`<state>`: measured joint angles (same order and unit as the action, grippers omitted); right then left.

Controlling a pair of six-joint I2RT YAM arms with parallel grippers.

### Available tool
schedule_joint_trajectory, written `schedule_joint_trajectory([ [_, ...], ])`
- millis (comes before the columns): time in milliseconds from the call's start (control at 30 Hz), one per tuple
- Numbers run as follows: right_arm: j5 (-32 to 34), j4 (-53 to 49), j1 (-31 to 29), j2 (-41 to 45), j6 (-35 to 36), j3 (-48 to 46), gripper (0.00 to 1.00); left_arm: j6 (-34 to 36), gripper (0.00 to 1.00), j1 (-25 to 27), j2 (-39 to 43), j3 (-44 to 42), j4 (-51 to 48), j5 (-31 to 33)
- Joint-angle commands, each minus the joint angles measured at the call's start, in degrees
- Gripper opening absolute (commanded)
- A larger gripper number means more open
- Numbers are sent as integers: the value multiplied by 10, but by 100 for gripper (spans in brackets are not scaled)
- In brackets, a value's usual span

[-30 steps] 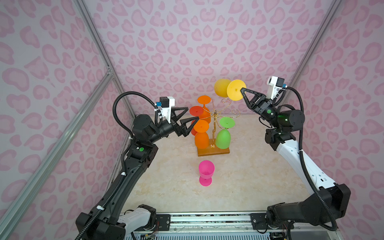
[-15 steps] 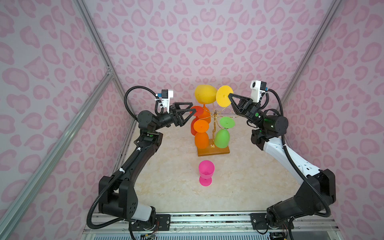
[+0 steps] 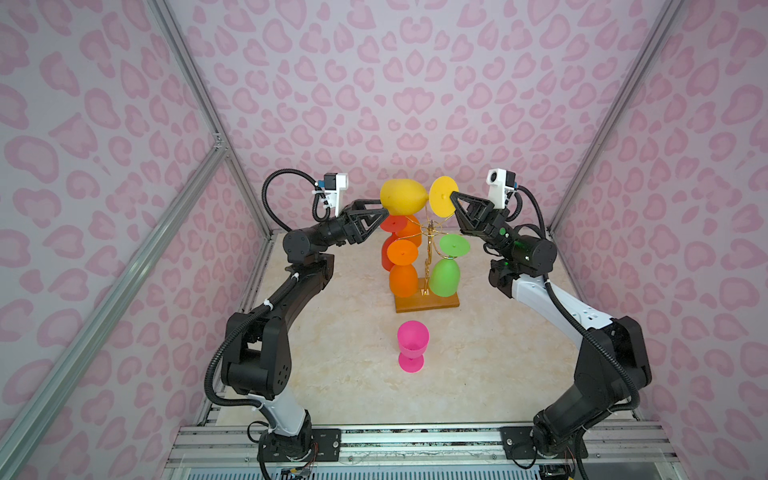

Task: Take the wine glass off the wine glass rack
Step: 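Close the left gripper around the yellow glass bowl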

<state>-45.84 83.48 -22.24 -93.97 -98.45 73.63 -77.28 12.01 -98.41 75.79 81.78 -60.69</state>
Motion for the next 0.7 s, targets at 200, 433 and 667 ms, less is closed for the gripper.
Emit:
schedule_joint_trajectory([
  [200,18,58,-2,-24,-38,6,0,-75,62,-1,-24,26,96,-13],
  [433,26,58,-1,-36,-51,13,0,-75,46,-1,-19,24,96,-17],
  [667,38,59,2,-49,-63,16,0,-75,30,0,0,16,97,-20],
])
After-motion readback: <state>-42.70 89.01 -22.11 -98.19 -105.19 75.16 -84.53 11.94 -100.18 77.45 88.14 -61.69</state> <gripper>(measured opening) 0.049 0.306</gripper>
